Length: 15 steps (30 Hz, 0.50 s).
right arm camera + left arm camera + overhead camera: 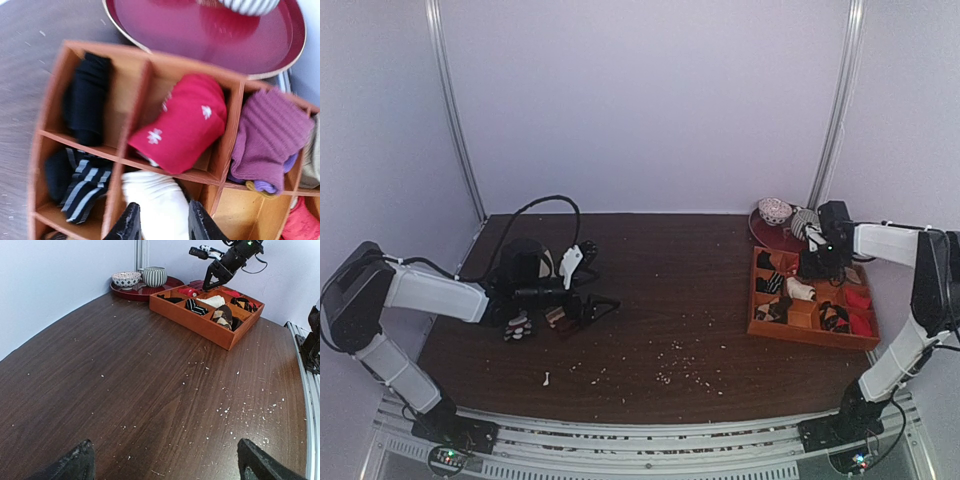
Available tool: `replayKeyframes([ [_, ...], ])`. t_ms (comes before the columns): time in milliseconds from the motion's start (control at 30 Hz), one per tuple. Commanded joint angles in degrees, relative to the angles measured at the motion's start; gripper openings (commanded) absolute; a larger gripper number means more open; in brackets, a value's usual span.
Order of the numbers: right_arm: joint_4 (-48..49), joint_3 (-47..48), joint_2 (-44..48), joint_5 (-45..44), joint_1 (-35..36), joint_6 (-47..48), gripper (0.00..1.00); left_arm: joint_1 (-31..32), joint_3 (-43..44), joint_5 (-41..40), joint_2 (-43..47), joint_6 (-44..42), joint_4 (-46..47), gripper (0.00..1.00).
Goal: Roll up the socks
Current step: Adjust the pair of socks at the center of the board.
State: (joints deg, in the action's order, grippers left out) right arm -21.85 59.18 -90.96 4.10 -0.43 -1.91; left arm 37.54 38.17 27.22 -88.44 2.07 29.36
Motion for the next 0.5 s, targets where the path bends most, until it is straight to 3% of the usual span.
replayKeyframes([
  [0, -7.04, 2.48, 2.76, 2.46, -0.01, -0.03, 0.33, -0.18, 1.47, 0.07, -0.14, -0.39, 1.62, 0.98],
  [467, -10.53, -2.06, 3.41, -1.05, -0.03, -0.52, 0.12, -0.15, 0.96, 0.33, -1.04, 0.12, 2.44, 0.98],
])
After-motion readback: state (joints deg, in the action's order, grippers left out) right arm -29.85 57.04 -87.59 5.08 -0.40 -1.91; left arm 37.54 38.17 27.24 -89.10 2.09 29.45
